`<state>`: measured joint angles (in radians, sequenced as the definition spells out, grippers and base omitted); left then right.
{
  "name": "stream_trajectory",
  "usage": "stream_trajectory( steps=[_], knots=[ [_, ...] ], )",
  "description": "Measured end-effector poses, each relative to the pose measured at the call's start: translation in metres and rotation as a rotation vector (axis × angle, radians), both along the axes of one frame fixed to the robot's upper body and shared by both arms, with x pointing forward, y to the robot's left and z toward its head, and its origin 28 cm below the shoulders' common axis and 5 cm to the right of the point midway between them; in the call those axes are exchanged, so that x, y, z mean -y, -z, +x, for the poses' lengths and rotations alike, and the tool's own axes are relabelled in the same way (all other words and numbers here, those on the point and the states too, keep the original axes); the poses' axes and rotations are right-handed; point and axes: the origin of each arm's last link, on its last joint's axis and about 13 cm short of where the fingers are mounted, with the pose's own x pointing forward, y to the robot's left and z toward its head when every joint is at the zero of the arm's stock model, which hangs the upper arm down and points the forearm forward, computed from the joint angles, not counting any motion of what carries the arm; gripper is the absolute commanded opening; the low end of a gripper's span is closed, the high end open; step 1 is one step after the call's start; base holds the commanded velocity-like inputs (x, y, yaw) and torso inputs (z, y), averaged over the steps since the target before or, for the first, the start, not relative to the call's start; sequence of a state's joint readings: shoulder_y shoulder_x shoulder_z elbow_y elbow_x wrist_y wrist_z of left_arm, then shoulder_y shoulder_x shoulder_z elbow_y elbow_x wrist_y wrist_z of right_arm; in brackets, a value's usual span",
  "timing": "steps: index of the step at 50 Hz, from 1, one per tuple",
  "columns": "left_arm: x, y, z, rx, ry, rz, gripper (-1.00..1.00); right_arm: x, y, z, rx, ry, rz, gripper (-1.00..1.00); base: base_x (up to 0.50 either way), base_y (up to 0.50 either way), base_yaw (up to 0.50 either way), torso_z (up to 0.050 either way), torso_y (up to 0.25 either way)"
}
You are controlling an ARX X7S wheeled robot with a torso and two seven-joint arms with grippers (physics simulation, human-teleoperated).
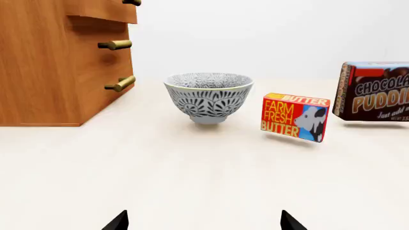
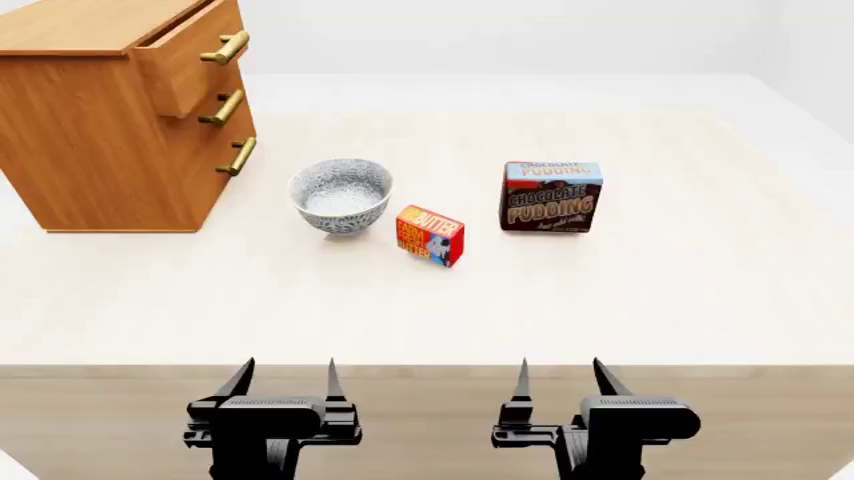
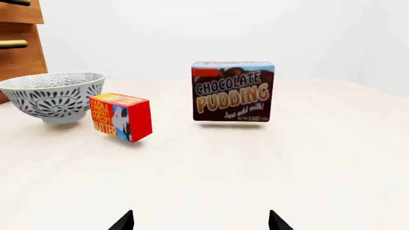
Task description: Put the butter at the back in the top drawer of the cabinet and close it.
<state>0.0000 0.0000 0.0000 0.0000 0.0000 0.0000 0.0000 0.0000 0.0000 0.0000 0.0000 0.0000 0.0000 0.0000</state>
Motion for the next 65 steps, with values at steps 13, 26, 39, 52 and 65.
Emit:
stream_trajectory(
  steps=[13,26,39,52,65],
  knots=[
    [0.0,-0.001,-0.001,0.005,0.002,0.003,1.0,-0.001,0.0,-0.001,0.004,0.008,-0.005,1.0,0.0,0.03,0.0,0.0,0.0],
    [0.0,-0.001,-0.001,0.011,0.003,0.0,1.0,-0.001,0.0,-0.002,0.01,0.013,-0.01,1.0,0.0,0.5,0.0,0.0,0.0],
    [-0.001,-0.002,-0.001,0.011,-0.006,0.001,1.0,-0.002,0.0,-0.003,0.018,0.023,-0.003,1.0,0.0,0.02,0.0,0.04,0.0],
    [-0.001,-0.022,-0.004,0.0,0.009,-0.01,1.0,-0.001,-0.023,-0.007,0.028,0.022,-0.007,1.0,0.0,0.0,0.0,0.05,0.0],
    [-0.003,-0.057,-0.012,0.033,0.033,-0.021,1.0,-0.002,-0.061,-0.011,0.054,0.002,-0.022,1.0,0.11,0.0,0.0,0.05,0.0]
  ],
)
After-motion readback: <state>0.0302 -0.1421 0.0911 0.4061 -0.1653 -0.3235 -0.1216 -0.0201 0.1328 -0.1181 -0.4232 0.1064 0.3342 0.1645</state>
